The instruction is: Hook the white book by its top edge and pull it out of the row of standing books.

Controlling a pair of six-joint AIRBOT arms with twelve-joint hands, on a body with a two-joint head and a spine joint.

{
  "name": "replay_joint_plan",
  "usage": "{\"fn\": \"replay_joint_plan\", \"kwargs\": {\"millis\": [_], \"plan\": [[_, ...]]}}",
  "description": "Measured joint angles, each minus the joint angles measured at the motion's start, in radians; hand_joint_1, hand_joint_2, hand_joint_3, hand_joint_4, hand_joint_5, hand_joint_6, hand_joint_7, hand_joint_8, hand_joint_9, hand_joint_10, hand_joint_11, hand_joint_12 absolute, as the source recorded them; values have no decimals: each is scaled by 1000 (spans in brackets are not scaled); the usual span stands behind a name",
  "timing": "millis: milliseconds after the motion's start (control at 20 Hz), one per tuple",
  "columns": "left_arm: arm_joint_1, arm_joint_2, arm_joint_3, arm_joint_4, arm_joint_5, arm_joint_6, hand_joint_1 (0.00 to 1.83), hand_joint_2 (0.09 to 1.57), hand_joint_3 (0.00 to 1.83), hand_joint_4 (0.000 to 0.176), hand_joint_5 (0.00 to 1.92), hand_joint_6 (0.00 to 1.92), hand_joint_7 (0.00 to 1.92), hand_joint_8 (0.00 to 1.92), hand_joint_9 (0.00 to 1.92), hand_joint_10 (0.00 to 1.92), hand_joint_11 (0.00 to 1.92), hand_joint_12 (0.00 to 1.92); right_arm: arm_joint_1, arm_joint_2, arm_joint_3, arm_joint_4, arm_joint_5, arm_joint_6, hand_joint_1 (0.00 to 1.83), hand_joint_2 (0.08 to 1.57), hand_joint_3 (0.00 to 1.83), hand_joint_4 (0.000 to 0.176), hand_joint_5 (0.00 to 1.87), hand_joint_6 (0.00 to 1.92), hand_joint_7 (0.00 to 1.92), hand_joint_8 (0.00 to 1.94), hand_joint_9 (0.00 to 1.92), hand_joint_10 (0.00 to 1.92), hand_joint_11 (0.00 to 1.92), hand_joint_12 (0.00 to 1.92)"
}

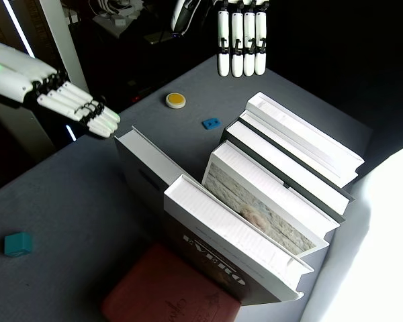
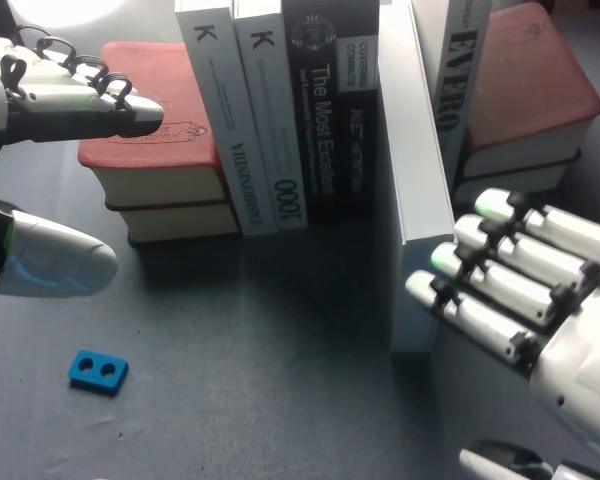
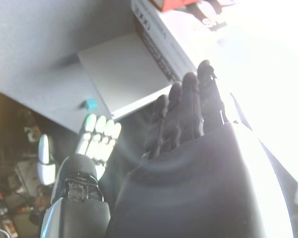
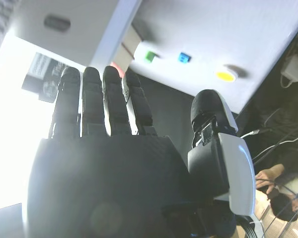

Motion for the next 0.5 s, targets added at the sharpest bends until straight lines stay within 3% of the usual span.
{"fn": "replay_joint_plan", "kwargs": {"millis": [300, 400, 500], "plan": [[0, 0, 0, 0, 0, 0, 0, 1161, 0, 0, 0, 0, 0, 0, 0, 0, 0, 0, 37, 4, -15, -114, 69, 70, 0, 1282, 0, 0, 110, 5, 87, 2, 31, 3, 0, 0], [0, 0, 0, 0, 1, 0, 0, 1163, 1, 0, 3, 1, 0, 0, 0, 0, 0, 0, 52, 10, 19, -216, 61, 177, 0, 1288, 0, 0, 95, 1, 75, 0, 22, 0, 0, 0], [0, 0, 0, 0, 0, 0, 0, 1166, 2, 0, 5, 2, 0, 0, 0, 0, 0, 0, 77, 17, 56, -243, 16, 276, 0, 1287, 0, 0, 107, 7, 87, 7, 30, 5, 0, 0]]}}
